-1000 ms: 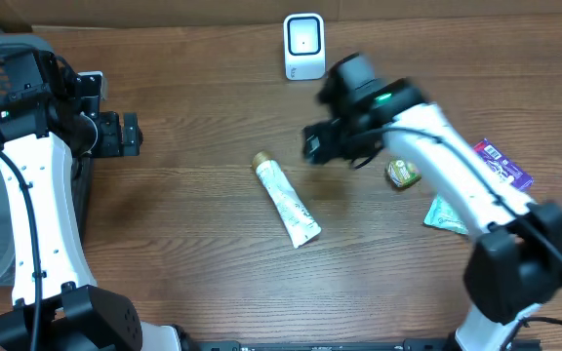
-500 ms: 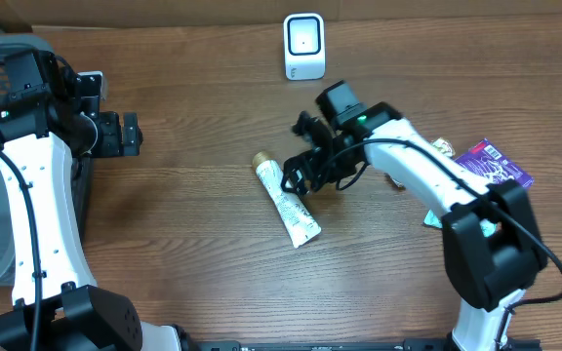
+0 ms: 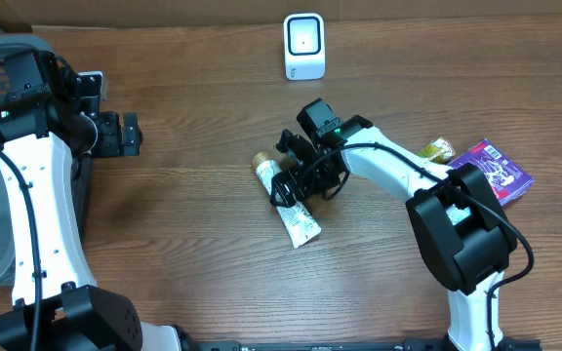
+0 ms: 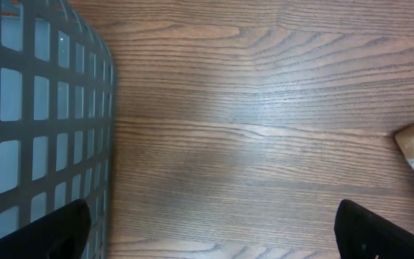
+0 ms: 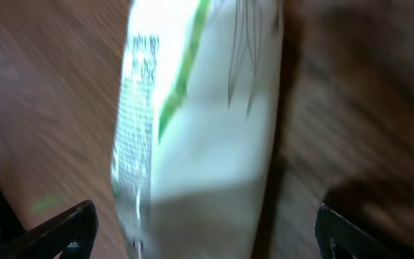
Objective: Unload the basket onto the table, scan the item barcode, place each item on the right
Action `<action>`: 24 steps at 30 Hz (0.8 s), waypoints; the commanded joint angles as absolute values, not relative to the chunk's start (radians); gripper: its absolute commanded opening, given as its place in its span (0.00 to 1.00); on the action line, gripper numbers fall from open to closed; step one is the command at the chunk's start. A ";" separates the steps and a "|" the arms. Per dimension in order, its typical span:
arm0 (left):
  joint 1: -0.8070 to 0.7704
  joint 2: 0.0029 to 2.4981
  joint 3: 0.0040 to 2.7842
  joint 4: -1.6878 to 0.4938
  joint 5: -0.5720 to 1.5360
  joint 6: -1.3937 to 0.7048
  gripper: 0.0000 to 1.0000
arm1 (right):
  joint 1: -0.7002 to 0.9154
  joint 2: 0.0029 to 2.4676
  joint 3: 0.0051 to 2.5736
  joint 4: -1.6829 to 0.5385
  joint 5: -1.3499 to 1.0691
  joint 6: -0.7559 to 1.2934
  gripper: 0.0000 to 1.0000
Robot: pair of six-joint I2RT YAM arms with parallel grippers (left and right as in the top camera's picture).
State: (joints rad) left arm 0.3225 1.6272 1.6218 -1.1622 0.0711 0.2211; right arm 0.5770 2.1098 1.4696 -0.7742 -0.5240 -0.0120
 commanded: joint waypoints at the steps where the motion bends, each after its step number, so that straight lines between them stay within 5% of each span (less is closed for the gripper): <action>1: 0.325 1.617 1.617 -1.163 0.075 0.247 0.99 | 0.589 2.160 1.473 -0.760 -0.547 0.061 0.96; 4: 0.327 1.617 1.617 -1.163 0.075 0.247 1.00 | 0.575 2.164 1.475 -0.772 -0.540 0.096 0.85; 11: 0.327 1.617 1.617 -1.163 0.075 0.247 1.00 | 0.563 2.166 1.475 -0.771 -0.542 0.167 0.31; 16: 0.327 1.617 1.617 -1.163 0.075 0.247 1.00 | 0.558 2.166 1.475 -0.771 -0.597 0.187 0.04; 24: 0.327 1.617 1.617 -1.163 0.075 0.247 1.00 | 0.462 2.113 1.498 -0.764 -0.920 0.167 0.04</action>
